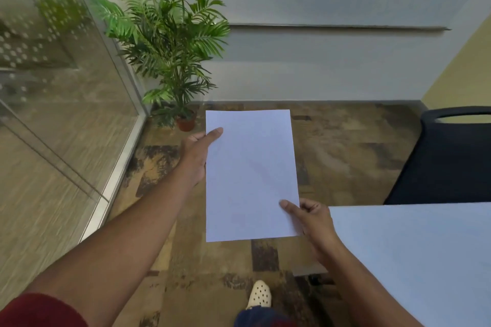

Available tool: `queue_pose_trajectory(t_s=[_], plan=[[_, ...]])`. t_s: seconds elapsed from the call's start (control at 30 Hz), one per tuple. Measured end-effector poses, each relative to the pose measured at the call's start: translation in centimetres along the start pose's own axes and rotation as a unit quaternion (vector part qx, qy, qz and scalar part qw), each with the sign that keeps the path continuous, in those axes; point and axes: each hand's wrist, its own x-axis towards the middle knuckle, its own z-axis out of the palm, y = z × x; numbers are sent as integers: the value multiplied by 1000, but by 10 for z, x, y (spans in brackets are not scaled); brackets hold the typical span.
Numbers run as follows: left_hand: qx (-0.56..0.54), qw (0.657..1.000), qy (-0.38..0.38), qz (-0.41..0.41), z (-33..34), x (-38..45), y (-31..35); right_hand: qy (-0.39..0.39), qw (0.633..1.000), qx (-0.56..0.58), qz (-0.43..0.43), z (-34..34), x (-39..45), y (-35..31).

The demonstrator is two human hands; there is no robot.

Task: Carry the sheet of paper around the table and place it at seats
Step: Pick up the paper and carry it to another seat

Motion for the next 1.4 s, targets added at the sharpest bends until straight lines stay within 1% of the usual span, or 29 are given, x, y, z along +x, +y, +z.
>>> queue_pose_trajectory(t_s=[0.27, 0.33, 0.53, 0.67, 0.83, 0.93, 1.0, 1.1, 1.17, 1.2, 1.27, 1.3, 1.4], plan=[[12, 999, 0, 34, 72, 142, 57, -15, 999, 27, -17, -3, 142, -80], [14, 1000, -3, 27, 87, 173, 63, -18, 999, 33, -16, -4, 171, -92], [13, 999, -34, 15, 132, 284, 68, 19, 998, 54, -14, -2, 265, -122], [21, 997, -79, 9, 169, 367, 75, 65, 995, 76, -7, 7, 329, -141], [37, 986, -164, -2, 233, 471, 100, 135, 986, 99, -10, 12, 402, -179], [50, 975, -216, -7, 279, 515, 115, 184, 975, 121, -20, 8, 435, -202], [70, 969, -238, -23, 311, 533, 116, 205, 970, 129, -20, -1, 450, -212], [101, 957, -271, -24, 367, 561, 112, 234, 960, 154, -28, -25, 475, -220], [87, 953, -290, -26, 400, 581, 104, 249, 954, 162, -32, -41, 491, -226], [91, 948, -305, -11, 422, 589, 99, 261, 950, 168, -35, -53, 501, -227], [92, 941, -325, -10, 466, 604, 88, 287, 941, 176, -36, -78, 520, -228], [100, 934, -343, -21, 490, 609, 82, 301, 936, 177, -35, -92, 530, -230], [124, 921, -366, -53, 560, 620, 70, 344, 918, 192, -42, -139, 559, -240]])
